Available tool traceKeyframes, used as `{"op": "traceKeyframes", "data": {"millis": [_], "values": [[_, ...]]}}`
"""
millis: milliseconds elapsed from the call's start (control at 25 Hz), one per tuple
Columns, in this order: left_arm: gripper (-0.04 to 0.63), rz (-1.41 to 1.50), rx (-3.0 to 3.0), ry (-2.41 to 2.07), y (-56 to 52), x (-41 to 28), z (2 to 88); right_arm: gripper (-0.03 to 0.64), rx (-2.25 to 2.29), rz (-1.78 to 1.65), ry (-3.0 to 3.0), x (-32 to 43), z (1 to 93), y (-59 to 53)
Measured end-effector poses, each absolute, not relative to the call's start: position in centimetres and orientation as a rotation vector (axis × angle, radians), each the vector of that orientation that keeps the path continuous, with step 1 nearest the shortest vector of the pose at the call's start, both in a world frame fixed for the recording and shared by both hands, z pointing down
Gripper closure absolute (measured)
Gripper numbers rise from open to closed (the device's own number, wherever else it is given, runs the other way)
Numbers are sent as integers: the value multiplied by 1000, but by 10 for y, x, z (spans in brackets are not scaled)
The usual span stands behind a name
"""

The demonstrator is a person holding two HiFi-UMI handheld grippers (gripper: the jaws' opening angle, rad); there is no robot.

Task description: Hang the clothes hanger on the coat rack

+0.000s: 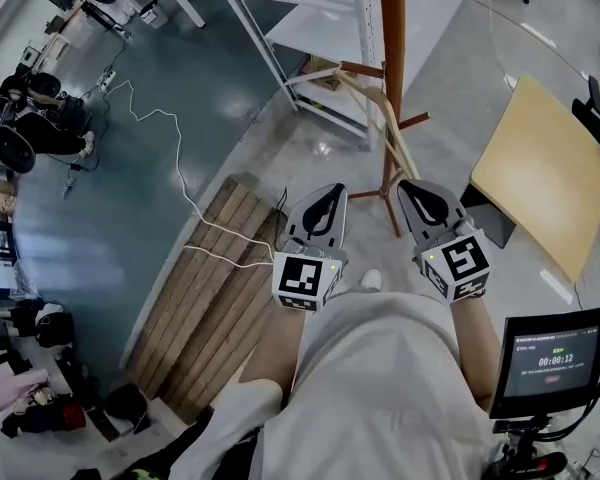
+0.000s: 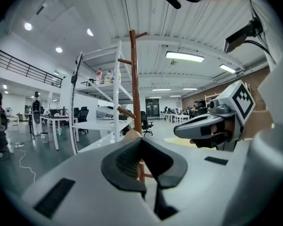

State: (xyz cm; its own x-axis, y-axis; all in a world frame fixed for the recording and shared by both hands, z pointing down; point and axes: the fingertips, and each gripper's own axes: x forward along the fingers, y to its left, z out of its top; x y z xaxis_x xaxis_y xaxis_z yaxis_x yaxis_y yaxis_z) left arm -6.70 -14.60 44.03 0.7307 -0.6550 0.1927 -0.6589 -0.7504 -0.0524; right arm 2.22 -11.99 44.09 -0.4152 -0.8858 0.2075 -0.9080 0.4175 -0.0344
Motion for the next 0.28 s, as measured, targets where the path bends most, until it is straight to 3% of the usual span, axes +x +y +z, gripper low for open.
{"op": "traceKeyframes", "data": {"millis": [280], "values": [[589,405,2963,-1047,-150,-57,449,604,1612,223,-2502,26,444,-129]]}}
